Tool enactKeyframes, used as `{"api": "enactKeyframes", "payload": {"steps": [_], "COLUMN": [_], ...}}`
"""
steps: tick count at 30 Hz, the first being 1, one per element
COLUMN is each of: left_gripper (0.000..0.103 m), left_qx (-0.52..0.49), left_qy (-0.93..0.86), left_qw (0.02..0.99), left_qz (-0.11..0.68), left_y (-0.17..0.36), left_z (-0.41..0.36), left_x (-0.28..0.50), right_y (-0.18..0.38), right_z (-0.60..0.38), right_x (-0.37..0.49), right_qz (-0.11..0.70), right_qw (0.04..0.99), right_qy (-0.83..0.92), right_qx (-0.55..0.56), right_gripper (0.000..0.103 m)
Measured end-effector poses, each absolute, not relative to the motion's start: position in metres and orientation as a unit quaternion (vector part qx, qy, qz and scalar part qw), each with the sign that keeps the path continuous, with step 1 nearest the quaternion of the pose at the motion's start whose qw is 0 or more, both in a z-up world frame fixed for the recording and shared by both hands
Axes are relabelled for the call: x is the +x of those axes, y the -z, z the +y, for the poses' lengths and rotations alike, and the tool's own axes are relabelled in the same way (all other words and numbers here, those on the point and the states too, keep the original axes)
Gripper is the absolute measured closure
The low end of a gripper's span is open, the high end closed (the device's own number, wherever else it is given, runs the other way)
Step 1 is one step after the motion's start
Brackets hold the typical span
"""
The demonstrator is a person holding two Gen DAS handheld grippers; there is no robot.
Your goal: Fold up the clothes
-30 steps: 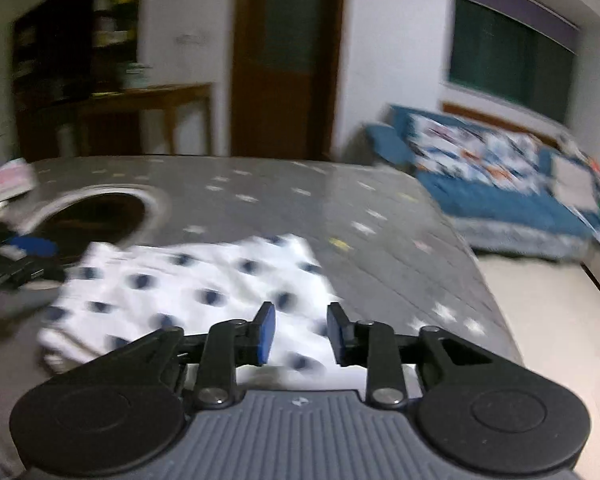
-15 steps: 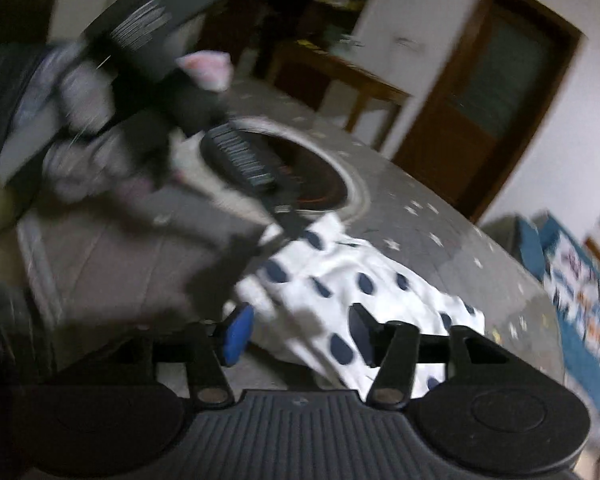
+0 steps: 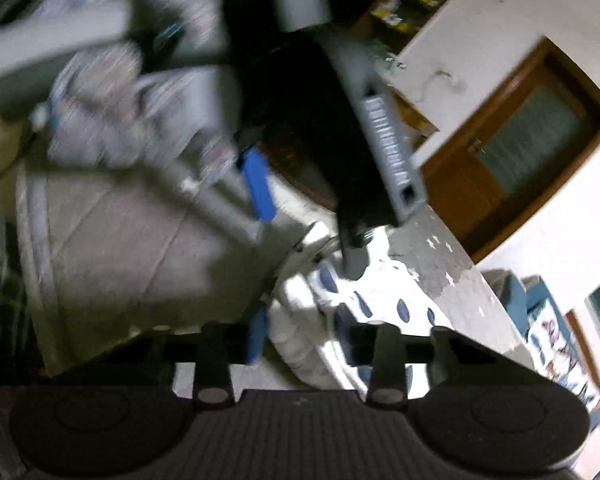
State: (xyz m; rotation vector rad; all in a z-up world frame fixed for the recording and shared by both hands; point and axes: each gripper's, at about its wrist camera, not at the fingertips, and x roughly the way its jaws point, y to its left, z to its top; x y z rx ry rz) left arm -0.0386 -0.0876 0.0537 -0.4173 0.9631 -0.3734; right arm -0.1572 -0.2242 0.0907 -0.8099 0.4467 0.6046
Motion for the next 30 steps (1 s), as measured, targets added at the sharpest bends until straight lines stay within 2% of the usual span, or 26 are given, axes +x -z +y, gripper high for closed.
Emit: {"api": "enactKeyframes", "payload": {"steps": [1, 4, 13, 19, 21, 24, 25, 28, 30], "left_gripper": [0.014, 0.013, 0.012, 0.013, 0.019, 0.045, 0.057, 0.067, 0.068], "left_qx": [-0.207, -0.239, -0.357, -0.372, -0.372, -0.372, -0.372, -0.371, -0.367], "left_qy": [0.178, 0.181, 0.169, 0.173, 0.174, 0.174, 0.174, 0.175, 0.180], "left_qw": [0.846, 0.836, 0.794, 0.785, 0.785, 0.782, 0.781, 0.778, 0.780], "left_qz": [0.458, 0.459, 0.462, 0.464, 0.464, 0.469, 0.471, 0.475, 0.474], "left_y": [-0.053, -0.051, -0.043, -0.036, -0.035, -0.029, -0.027, -0.022, -0.021], "left_z": [-0.087, -0.085, -0.077, -0.088, -0.090, -0.088, -0.087, -0.085, -0.084], "left_x": [-0.038, -0.037, -0.035, -0.029, -0.026, -0.023, -0.021, -0.018, -0.017], "right_y": [-0.095, -0.107, -0.129, -0.131, -0.129, -0.126, -0.125, -0.124, -0.128], "right_z": [-0.226, -0.231, -0.245, -0.253, -0.255, -0.257, -0.259, -0.266, -0.279], "right_x": [-0.155, -0.149, -0.138, -0.139, -0.141, -0.144, -0.144, -0.140, -0.136], "right_qz": [0.213, 0.219, 0.225, 0.223, 0.224, 0.227, 0.230, 0.243, 0.248], "right_qw": [0.859, 0.878, 0.906, 0.909, 0.908, 0.907, 0.906, 0.902, 0.904], "right_qy": [-0.286, -0.284, -0.280, -0.289, -0.294, -0.301, -0.304, -0.317, -0.320], "right_qx": [-0.369, -0.316, -0.225, -0.203, -0.196, -0.187, -0.185, -0.164, -0.139], "right_gripper": [0.078, 0.082, 0.085, 0.086, 0.086, 0.085, 0.085, 0.079, 0.077]}}
